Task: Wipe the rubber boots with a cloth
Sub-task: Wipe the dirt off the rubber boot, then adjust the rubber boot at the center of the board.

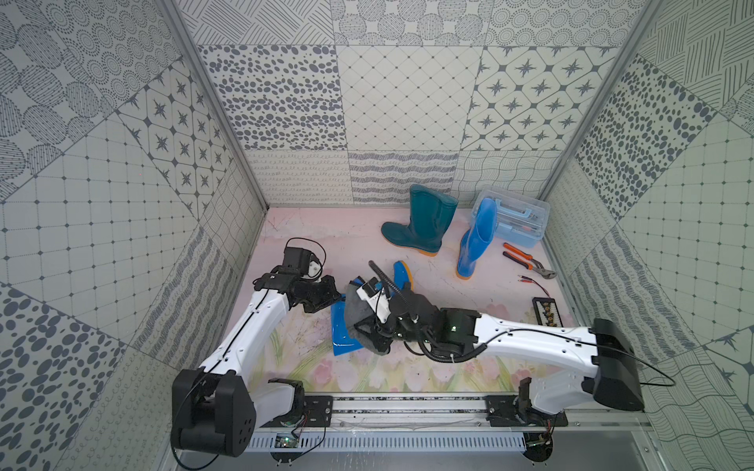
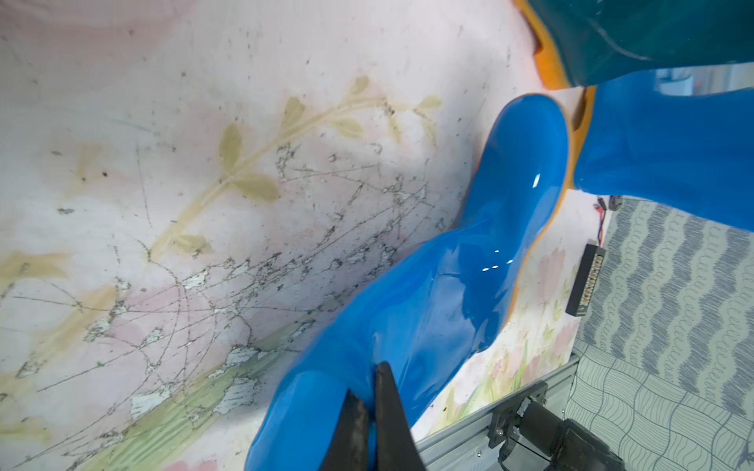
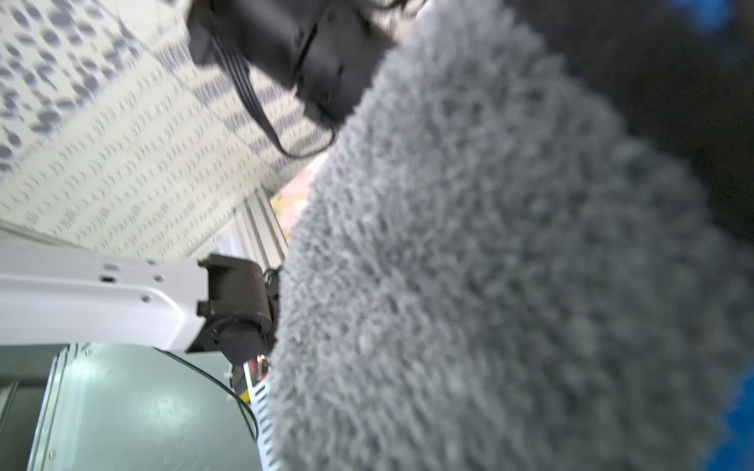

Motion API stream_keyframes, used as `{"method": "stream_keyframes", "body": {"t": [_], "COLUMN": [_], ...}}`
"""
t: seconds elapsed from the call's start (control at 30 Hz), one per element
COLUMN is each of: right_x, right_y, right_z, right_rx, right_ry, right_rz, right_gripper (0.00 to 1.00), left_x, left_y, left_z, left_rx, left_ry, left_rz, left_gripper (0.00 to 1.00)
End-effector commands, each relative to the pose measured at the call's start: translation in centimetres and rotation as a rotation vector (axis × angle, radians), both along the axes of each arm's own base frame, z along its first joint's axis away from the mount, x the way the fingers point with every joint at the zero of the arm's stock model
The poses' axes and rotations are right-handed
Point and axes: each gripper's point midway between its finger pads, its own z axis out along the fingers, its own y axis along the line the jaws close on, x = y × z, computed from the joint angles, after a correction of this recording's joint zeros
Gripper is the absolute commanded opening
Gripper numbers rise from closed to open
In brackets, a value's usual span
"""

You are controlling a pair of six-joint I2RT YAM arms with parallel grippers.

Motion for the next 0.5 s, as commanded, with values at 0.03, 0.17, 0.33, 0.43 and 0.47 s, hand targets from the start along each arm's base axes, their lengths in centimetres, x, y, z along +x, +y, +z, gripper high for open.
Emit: {"method": "stream_keyframes", "body": {"t": [0.03,0.17,0.33,0.43,0.47], "right_x": [3.4,4.8,5.6,5.7,5.7], "right_y": [-4.3,-6.7,-8.3,-8.7,-8.8], "right_z": [0.6,1.0,2.0,2.2,2.2], "right_rx": [-0.026,0.011,0.053,0.048,0.042], "right_ry": [-0.032,-0.004,0.005,0.003,0.004], "right_rz": [-0.196,-0.284,-0.321,-0.327,-0.327], "right_gripper": [0.0,0.0,0.01,0.01,0.01], "left_x": [-1.7,-1.7,-1.9,-2.1,-2.2], "left_y": [0.5,0.5,-0.1,-0.2,-0.2], "left_z": [4.2,7.9,13.1,16.0,16.7], "left_rx": [0.029,0.018,-0.037,-0.055,-0.057], "left_ry": [-0.009,-0.074,-0.147,-0.199,-0.211], "left_rz": [-0.029,-0.019,-0.024,-0.02,-0.021], "left_gripper": [0.0,0.0,0.0,0.0,0.0]}}
